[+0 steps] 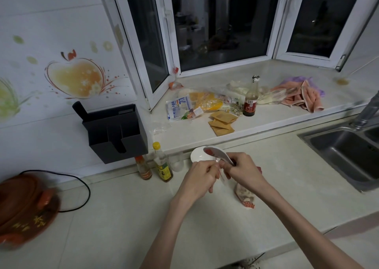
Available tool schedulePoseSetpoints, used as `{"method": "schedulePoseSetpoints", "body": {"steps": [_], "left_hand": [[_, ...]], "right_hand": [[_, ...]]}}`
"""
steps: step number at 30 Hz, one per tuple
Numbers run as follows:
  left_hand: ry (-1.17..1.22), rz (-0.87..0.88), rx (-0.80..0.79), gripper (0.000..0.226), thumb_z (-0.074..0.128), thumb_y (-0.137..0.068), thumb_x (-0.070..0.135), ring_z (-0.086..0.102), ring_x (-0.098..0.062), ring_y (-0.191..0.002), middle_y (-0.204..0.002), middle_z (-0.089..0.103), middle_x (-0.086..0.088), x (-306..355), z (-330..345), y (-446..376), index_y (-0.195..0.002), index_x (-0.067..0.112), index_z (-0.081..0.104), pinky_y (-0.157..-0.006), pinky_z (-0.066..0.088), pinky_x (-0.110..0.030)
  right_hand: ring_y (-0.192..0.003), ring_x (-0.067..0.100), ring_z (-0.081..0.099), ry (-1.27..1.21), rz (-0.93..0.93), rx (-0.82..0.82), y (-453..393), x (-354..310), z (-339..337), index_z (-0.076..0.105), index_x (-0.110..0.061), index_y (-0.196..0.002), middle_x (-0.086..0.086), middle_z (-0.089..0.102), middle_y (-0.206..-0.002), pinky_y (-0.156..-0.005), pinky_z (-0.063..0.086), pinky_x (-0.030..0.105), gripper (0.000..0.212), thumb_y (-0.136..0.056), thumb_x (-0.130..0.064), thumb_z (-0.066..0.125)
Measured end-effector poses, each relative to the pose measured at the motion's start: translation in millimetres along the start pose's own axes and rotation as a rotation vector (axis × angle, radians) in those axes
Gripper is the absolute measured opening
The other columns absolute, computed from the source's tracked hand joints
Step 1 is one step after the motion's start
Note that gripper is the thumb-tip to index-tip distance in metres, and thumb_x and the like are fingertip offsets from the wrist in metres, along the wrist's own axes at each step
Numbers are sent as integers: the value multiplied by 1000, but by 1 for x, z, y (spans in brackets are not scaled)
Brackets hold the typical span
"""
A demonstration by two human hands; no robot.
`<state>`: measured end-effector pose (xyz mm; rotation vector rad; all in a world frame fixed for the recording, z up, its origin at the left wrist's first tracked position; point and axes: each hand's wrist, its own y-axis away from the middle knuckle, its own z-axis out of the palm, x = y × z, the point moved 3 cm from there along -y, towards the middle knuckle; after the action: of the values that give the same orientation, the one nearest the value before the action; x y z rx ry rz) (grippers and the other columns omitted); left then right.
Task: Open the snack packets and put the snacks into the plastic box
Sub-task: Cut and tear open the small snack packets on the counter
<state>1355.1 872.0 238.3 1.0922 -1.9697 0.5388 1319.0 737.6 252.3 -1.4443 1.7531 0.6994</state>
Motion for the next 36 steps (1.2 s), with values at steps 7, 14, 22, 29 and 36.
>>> {"method": "schedulePoseSetpoints", "body": {"steps": [7,14,22,29,36], "left_hand": [[-21,38,19,40,35,-89,49,57,-26,-45,-51,53,-7,2,3,4,-60,23,44,-60,48,-47],[-285,93,141,31,47,-92,28,52,-26,-58,-57,55,-3,2,6,5,-65,14,53,-49,36,-34],[-255,39,147,38,49,-87,28,33,-18,-49,-45,36,0,-3,18,9,-54,14,36,-45,20,-31],[-281,-73,213,37,51,-82,29,36,-14,-47,-47,37,-1,-7,28,10,-53,14,34,-45,22,-29],[-344,-75,217,33,50,-84,25,36,-25,-58,-52,38,1,-6,33,9,-56,14,38,-51,24,-31]], "right_hand": [[-39,2,43,-29,36,66,7,-1,-2,61,-16,-55,-3,55,-44,-41,32,10,28,-83,-16,62],[-36,-1,44,-20,69,83,11,2,-3,54,-22,-42,-8,52,-36,-39,32,6,40,-79,-16,66],[-39,5,39,18,173,12,13,16,3,57,-10,-51,-4,48,-40,-38,29,12,27,-76,-17,62],[-53,25,42,249,113,64,11,16,5,57,4,-60,20,54,-57,-40,25,23,21,-74,-12,56],[-63,32,52,369,68,69,9,14,8,56,4,-59,17,50,-55,-50,28,30,19,-72,-9,53]]}}
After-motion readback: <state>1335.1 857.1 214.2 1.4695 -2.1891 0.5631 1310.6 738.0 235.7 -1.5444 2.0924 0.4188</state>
